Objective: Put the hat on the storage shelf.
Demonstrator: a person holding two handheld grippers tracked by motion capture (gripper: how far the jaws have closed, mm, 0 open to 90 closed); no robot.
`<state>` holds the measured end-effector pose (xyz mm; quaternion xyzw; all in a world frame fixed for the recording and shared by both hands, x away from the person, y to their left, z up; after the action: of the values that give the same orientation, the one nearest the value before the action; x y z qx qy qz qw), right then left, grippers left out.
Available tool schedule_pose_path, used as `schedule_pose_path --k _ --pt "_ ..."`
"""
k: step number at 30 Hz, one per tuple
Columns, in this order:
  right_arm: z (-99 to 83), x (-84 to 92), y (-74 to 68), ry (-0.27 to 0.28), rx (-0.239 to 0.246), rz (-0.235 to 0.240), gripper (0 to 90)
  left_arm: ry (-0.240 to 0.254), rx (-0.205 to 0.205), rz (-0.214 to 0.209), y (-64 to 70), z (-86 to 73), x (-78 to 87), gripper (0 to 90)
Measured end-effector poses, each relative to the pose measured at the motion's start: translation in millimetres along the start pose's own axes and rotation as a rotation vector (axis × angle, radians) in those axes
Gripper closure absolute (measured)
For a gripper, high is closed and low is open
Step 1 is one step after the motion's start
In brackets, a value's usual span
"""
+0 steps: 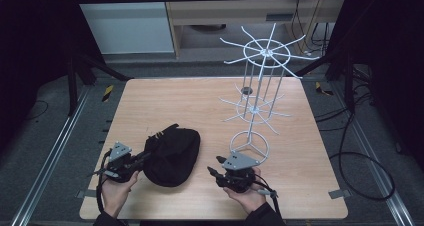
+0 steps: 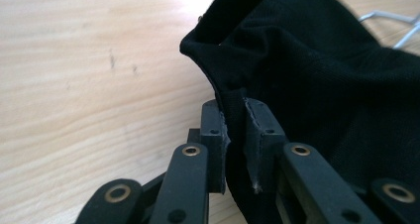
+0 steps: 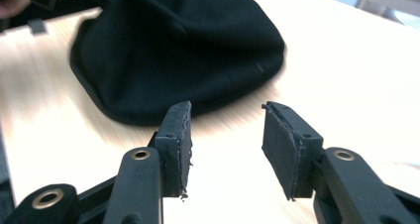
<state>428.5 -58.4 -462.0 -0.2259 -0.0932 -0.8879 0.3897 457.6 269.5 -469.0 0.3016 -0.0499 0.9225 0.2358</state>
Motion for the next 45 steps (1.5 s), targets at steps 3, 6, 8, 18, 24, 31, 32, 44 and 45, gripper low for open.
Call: schedule_pose_path --k 3,6,8,18,24,31,32,44,45 --pt "-10.2 5.9 7.6 -0.014 -0.019 -0.018 51.4 -0.027 0.009 0.014 -4.8 -4.8 -4.8 78.3" --pt "-15.7 9.7 12.2 -0.015 -0.026 -0.026 50.3 -0.052 0.006 0.025 -8.0 -8.7 -9.4 77.9" --pt "-19.0 11.7 15.1 -0.019 -0.032 -0.037 49.4 -0.063 0.005 0.032 -9.5 -10.4 -12.1 77.0" --pt "-25.8 13.8 23.5 -0.032 -0.05 -0.064 46.5 -0.149 -0.02 0.088 -12.0 -19.3 -24.0 67.2" --pt "-26.1 18.7 27.9 -0.025 -0.059 -0.075 45.1 -0.133 0.027 0.092 -11.8 -17.4 -15.5 63.7" --pt "-29.6 34.9 42.2 -0.005 -0.092 -0.112 44.0 -0.021 0.027 0.094 -8.2 -1.6 8.7 51.7" --pt "-31.0 38.0 45.0 -0.005 -0.099 -0.12 43.9 -0.01 0.02 0.091 -7.2 1.6 12.4 50.7" --pt "-55.4 82.5 77.8 -0.001 -0.171 -0.232 43.2 0.027 -0.075 -0.013 20.4 35.2 28.2 45.5" --pt "-59.4 88.7 83.2 -0.002 -0.19 -0.249 43.0 0.016 -0.098 -0.033 26.9 39.3 23.5 45.3"
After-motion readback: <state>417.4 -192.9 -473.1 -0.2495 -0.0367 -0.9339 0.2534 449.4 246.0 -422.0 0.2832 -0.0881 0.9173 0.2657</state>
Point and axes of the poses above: each handheld gripper's, and its own axes: x roughly backward along the jaws, z roughly out of its top, y roughly to its right, the point moved 3 cm from there along -x, roughly forward along the jaws, and after that the axes turned 3 degrees about -x, right-handed, at the moved point
